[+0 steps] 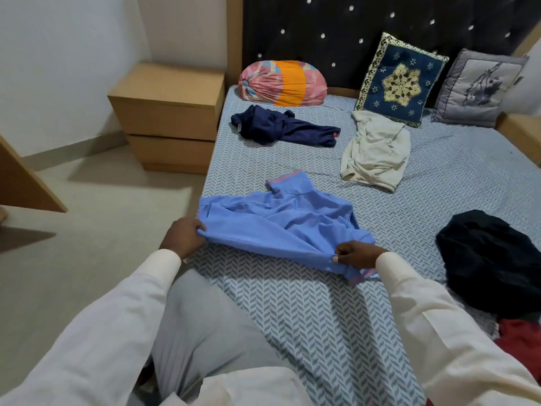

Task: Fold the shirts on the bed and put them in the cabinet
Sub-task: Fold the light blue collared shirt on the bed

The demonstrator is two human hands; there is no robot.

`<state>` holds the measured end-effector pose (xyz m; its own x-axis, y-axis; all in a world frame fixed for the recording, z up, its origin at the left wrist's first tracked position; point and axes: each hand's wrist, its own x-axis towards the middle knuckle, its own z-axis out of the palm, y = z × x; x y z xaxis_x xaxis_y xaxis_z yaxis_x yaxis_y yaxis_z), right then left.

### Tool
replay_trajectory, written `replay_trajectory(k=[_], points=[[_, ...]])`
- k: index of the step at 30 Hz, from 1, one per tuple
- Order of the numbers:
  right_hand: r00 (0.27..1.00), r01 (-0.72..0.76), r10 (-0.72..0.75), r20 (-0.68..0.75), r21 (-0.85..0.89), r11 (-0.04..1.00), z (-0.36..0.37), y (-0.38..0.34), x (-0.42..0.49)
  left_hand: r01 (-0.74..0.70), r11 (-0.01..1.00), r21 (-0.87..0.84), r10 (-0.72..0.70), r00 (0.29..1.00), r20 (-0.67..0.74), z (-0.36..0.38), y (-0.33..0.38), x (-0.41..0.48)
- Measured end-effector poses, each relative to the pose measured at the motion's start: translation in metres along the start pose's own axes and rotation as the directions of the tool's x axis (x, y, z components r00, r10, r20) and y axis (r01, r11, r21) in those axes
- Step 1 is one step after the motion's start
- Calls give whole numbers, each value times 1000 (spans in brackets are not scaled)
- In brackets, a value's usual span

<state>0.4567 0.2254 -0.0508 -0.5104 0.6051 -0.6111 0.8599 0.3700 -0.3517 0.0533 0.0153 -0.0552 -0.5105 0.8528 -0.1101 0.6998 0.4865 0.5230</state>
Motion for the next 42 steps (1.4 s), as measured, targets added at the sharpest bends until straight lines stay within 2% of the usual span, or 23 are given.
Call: replay_trajectory(k=[2,4,6,8,10,12,13,14,16,17,18,20,21,23,26,28,30,32,33,35,38,40,42], points=[[996,-38,39,83,-12,999,6,-3,3,-15,957,290,-46,979,201,-3,2,0],[980,-77,85,180,-51,996,5,-10,1,-43,882,469,-118,944,308,-6,10,3],[963,-92,117,241,-113,989,2,-19,-1,-62,828,557,-145,936,320,-9,20,9],[953,-115,151,262,-147,982,0,-22,5,-26,834,551,-175,934,310,-14,33,15],[950,-159,202,239,-188,969,-4,-25,10,81,907,413,-226,922,315,-18,38,27],[948,-245,278,153,-203,948,-13,-32,11,298,953,57,-298,884,360,-18,42,40],[948,-277,304,92,-230,933,-22,-34,12,441,876,-194,-337,848,409,-18,51,46],[942,-310,332,54,-238,920,-30,-36,12,527,736,-425,-346,833,433,-15,60,51],[907,-375,388,162,-105,921,-49,-34,19,514,494,-701,-336,857,391,-7,84,69],[878,-454,415,237,142,880,-58,-32,23,471,402,-785,-333,874,353,-2,96,77],[877,-480,407,255,469,741,-73,-33,31,409,326,-852,-331,894,302,-2,111,90],[940,-241,321,113,888,392,-107,-33,48,281,265,-923,-331,925,186,-14,134,123],[957,-45,289,-35,964,263,-133,-42,50,212,274,-938,-305,944,124,-32,149,144],[888,342,264,-375,925,164,-194,-72,43,70,281,-957,-201,980,13,-79,185,179],[685,696,260,-680,717,40,-280,-122,16,-165,172,-971,-50,983,-176,-165,246,207],[558,775,284,-780,612,159,-321,-138,-4,-271,133,-953,33,962,-269,-211,276,212],[407,746,326,-853,517,420,-344,-139,-16,-350,113,-930,77,936,-343,-240,287,214],[256,542,292,-921,387,746,-347,-137,-29,-406,152,-901,81,914,-398,-250,278,217],[234,429,250,-940,330,841,-342,-134,-33,-429,215,-877,73,903,-423,-250,266,219],[251,251,200,-947,264,931,-325,-123,-34,-440,425,-791,44,883,-467,-240,234,223],[289,2,126,-949,132,991,-287,-99,-23,-311,795,-520,53,890,-452,-201,182,209],[373,-128,99,-923,54,990,-258,-78,-11,-232,919,-318,107,925,-365,-164,154,192],[459,-213,130,-879,33,976,-227,-58,1,-194,954,-230,135,959,-248,-125,130,172]])
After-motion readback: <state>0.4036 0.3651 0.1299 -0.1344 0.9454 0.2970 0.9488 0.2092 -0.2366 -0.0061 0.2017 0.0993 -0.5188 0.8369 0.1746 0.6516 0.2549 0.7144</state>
